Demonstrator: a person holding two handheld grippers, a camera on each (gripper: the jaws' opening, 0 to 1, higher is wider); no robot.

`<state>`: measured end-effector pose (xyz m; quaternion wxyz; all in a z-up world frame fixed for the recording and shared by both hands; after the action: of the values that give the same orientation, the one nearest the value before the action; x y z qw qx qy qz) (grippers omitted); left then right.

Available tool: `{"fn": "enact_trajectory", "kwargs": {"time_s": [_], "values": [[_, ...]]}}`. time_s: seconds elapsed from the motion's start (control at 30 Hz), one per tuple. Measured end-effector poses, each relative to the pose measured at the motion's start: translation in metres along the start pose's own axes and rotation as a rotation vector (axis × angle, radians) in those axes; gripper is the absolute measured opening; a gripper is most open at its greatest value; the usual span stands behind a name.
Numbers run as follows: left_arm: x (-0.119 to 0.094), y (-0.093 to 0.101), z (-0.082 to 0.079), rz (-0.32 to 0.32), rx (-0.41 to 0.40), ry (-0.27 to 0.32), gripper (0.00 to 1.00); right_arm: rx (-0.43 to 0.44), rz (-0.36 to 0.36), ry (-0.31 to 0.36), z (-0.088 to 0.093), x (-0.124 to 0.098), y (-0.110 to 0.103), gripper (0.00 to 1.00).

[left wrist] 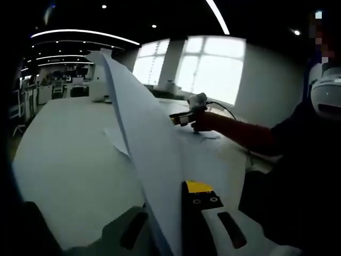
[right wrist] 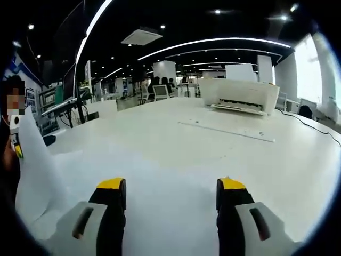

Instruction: Organize the stack of printing papers by aligning and flattening the scattered papers on the table

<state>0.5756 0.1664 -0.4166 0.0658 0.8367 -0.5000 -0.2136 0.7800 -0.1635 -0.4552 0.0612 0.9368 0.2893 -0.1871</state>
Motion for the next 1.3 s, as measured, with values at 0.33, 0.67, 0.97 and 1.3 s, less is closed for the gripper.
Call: {"fn": "enact_trajectory", "kwargs": {"time_s": [0.33,0.67,0.97,1.3], "values": [[-0.001,-0.001,0.001,-0.003,-0.003,0.001,0.06,-0.021,0.015,-0.047,0.008,0.001,0.003,0.61],[-0.001,-0.002,0.002,-0.003,-0.005,0.003,0.06,-0.055,0.025,-0.052,0.009,0.007,0.016,0.59],[0.0,0.0,0.002,0.002,-0.001,0.004,0.06,-0.059,0.024,-0.048,0.008,0.009,0.015,0.52],[0.0,0.0,0.001,0.001,0.002,0.004,0.06,-0.076,-0.011,-0.048,0.009,0.01,0.003,0.32]]}}
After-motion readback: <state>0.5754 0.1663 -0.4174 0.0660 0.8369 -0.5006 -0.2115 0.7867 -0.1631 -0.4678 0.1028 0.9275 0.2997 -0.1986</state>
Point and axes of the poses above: the point that each gripper's makers call its tool centre point, and the gripper's own axes: x roughly forward along the fingers, y roughly to its right, z roughly out of its underside, the point moved 4 cm from there along -x, roughly backward along the fingers, and after that the axes turned 5 degrees about -x, right-handed, at the moved point
